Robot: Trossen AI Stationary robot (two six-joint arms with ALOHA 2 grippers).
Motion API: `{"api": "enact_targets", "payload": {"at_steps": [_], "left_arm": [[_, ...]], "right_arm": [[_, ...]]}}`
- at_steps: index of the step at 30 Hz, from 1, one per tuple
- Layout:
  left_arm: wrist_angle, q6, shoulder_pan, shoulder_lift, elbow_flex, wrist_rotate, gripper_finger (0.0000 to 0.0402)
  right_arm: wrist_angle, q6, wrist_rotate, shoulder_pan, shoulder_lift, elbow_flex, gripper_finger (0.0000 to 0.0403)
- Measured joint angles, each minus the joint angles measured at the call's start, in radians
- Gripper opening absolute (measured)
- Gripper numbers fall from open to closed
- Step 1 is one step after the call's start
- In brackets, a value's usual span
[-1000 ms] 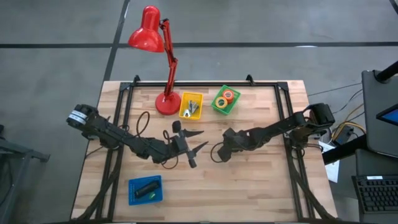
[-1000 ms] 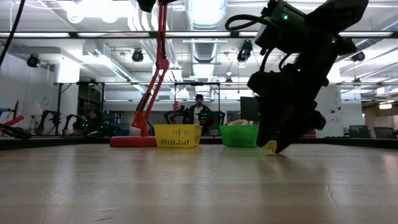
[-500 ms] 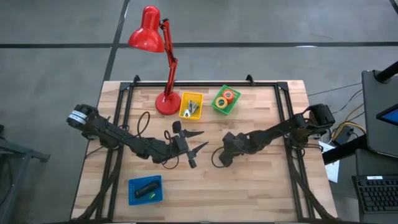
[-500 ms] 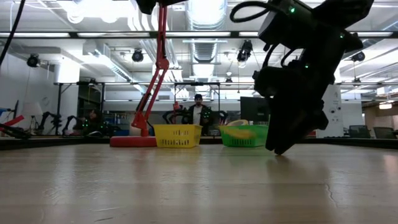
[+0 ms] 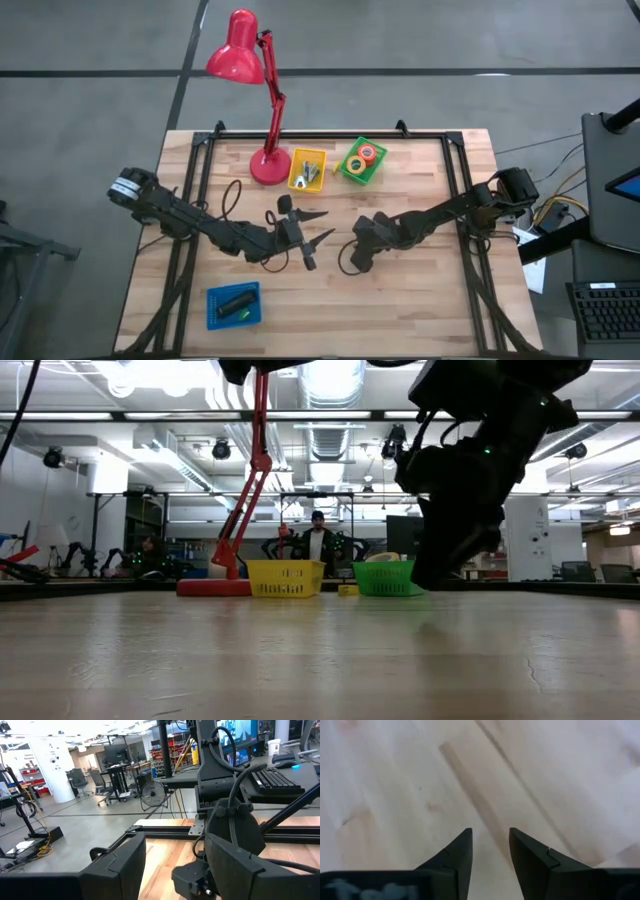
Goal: Pick and place Stapler, Stapler remover, tape
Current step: Put the small yellow stapler into the blue bin
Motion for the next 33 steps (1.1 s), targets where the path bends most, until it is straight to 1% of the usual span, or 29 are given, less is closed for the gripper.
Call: {"api": "enact_targets", "payload": {"at_steps": [2, 7, 10, 12, 17, 21, 23, 24, 26, 31, 33], "left_arm": [[-0.003, 0.000, 0.000, 0.001, 0.000, 0.000, 0.0207], [-0.003, -0.001, 0.000, 0.001, 0.000, 0.000, 0.0207], [-0.013, -0.002, 0.000, 0.001, 0.000, 0.000, 0.0207], [-0.018, -0.002, 0.000, 0.001, 0.000, 0.000, 0.0207], [-0.034, -0.002, 0.000, 0.001, 0.000, 0.000, 0.0207], [-0.053, -0.002, 0.000, 0.001, 0.000, 0.000, 0.0207], [-0.055, -0.002, 0.000, 0.001, 0.000, 0.001, 0.0207], [-0.055, -0.002, 0.000, 0.001, 0.000, 0.000, 0.0207], [-0.055, 0.000, 0.000, 0.001, 0.000, 0.000, 0.0207], [-0.056, -0.001, 0.000, -0.008, 0.000, -0.001, 0.0207], [-0.055, -0.005, 0.000, -0.015, 0.000, 0.000, 0.0207]], "right_arm": [[0.000, -0.037, 0.037, -0.005, -0.003, 0.011, 0.0119], [-0.005, -0.147, 0.064, -0.054, -0.038, 0.051, 0.0110], [-0.005, -0.240, 0.133, -0.105, -0.070, 0.080, 0.0106], [-0.008, -0.306, 0.144, -0.160, -0.088, 0.106, 0.0102], [-0.027, -0.505, 0.061, -0.313, -0.083, 0.159, 0.0080], [-0.023, -0.674, 0.009, -0.414, -0.057, 0.198, 0.0047], [-0.024, -0.752, 0.006, -0.454, -0.040, 0.228, 0.0027], [-0.019, -0.777, 0.003, -0.473, -0.030, 0.243, 0.0017], [-0.025, -0.813, -0.019, -0.506, -0.001, 0.272, 0.0011], [-0.028, -0.852, -0.175, -0.584, 0.099, 0.346, 0.0008], [-0.036, -0.858, -0.193, -0.611, 0.139, 0.375, 0.0008]]}}
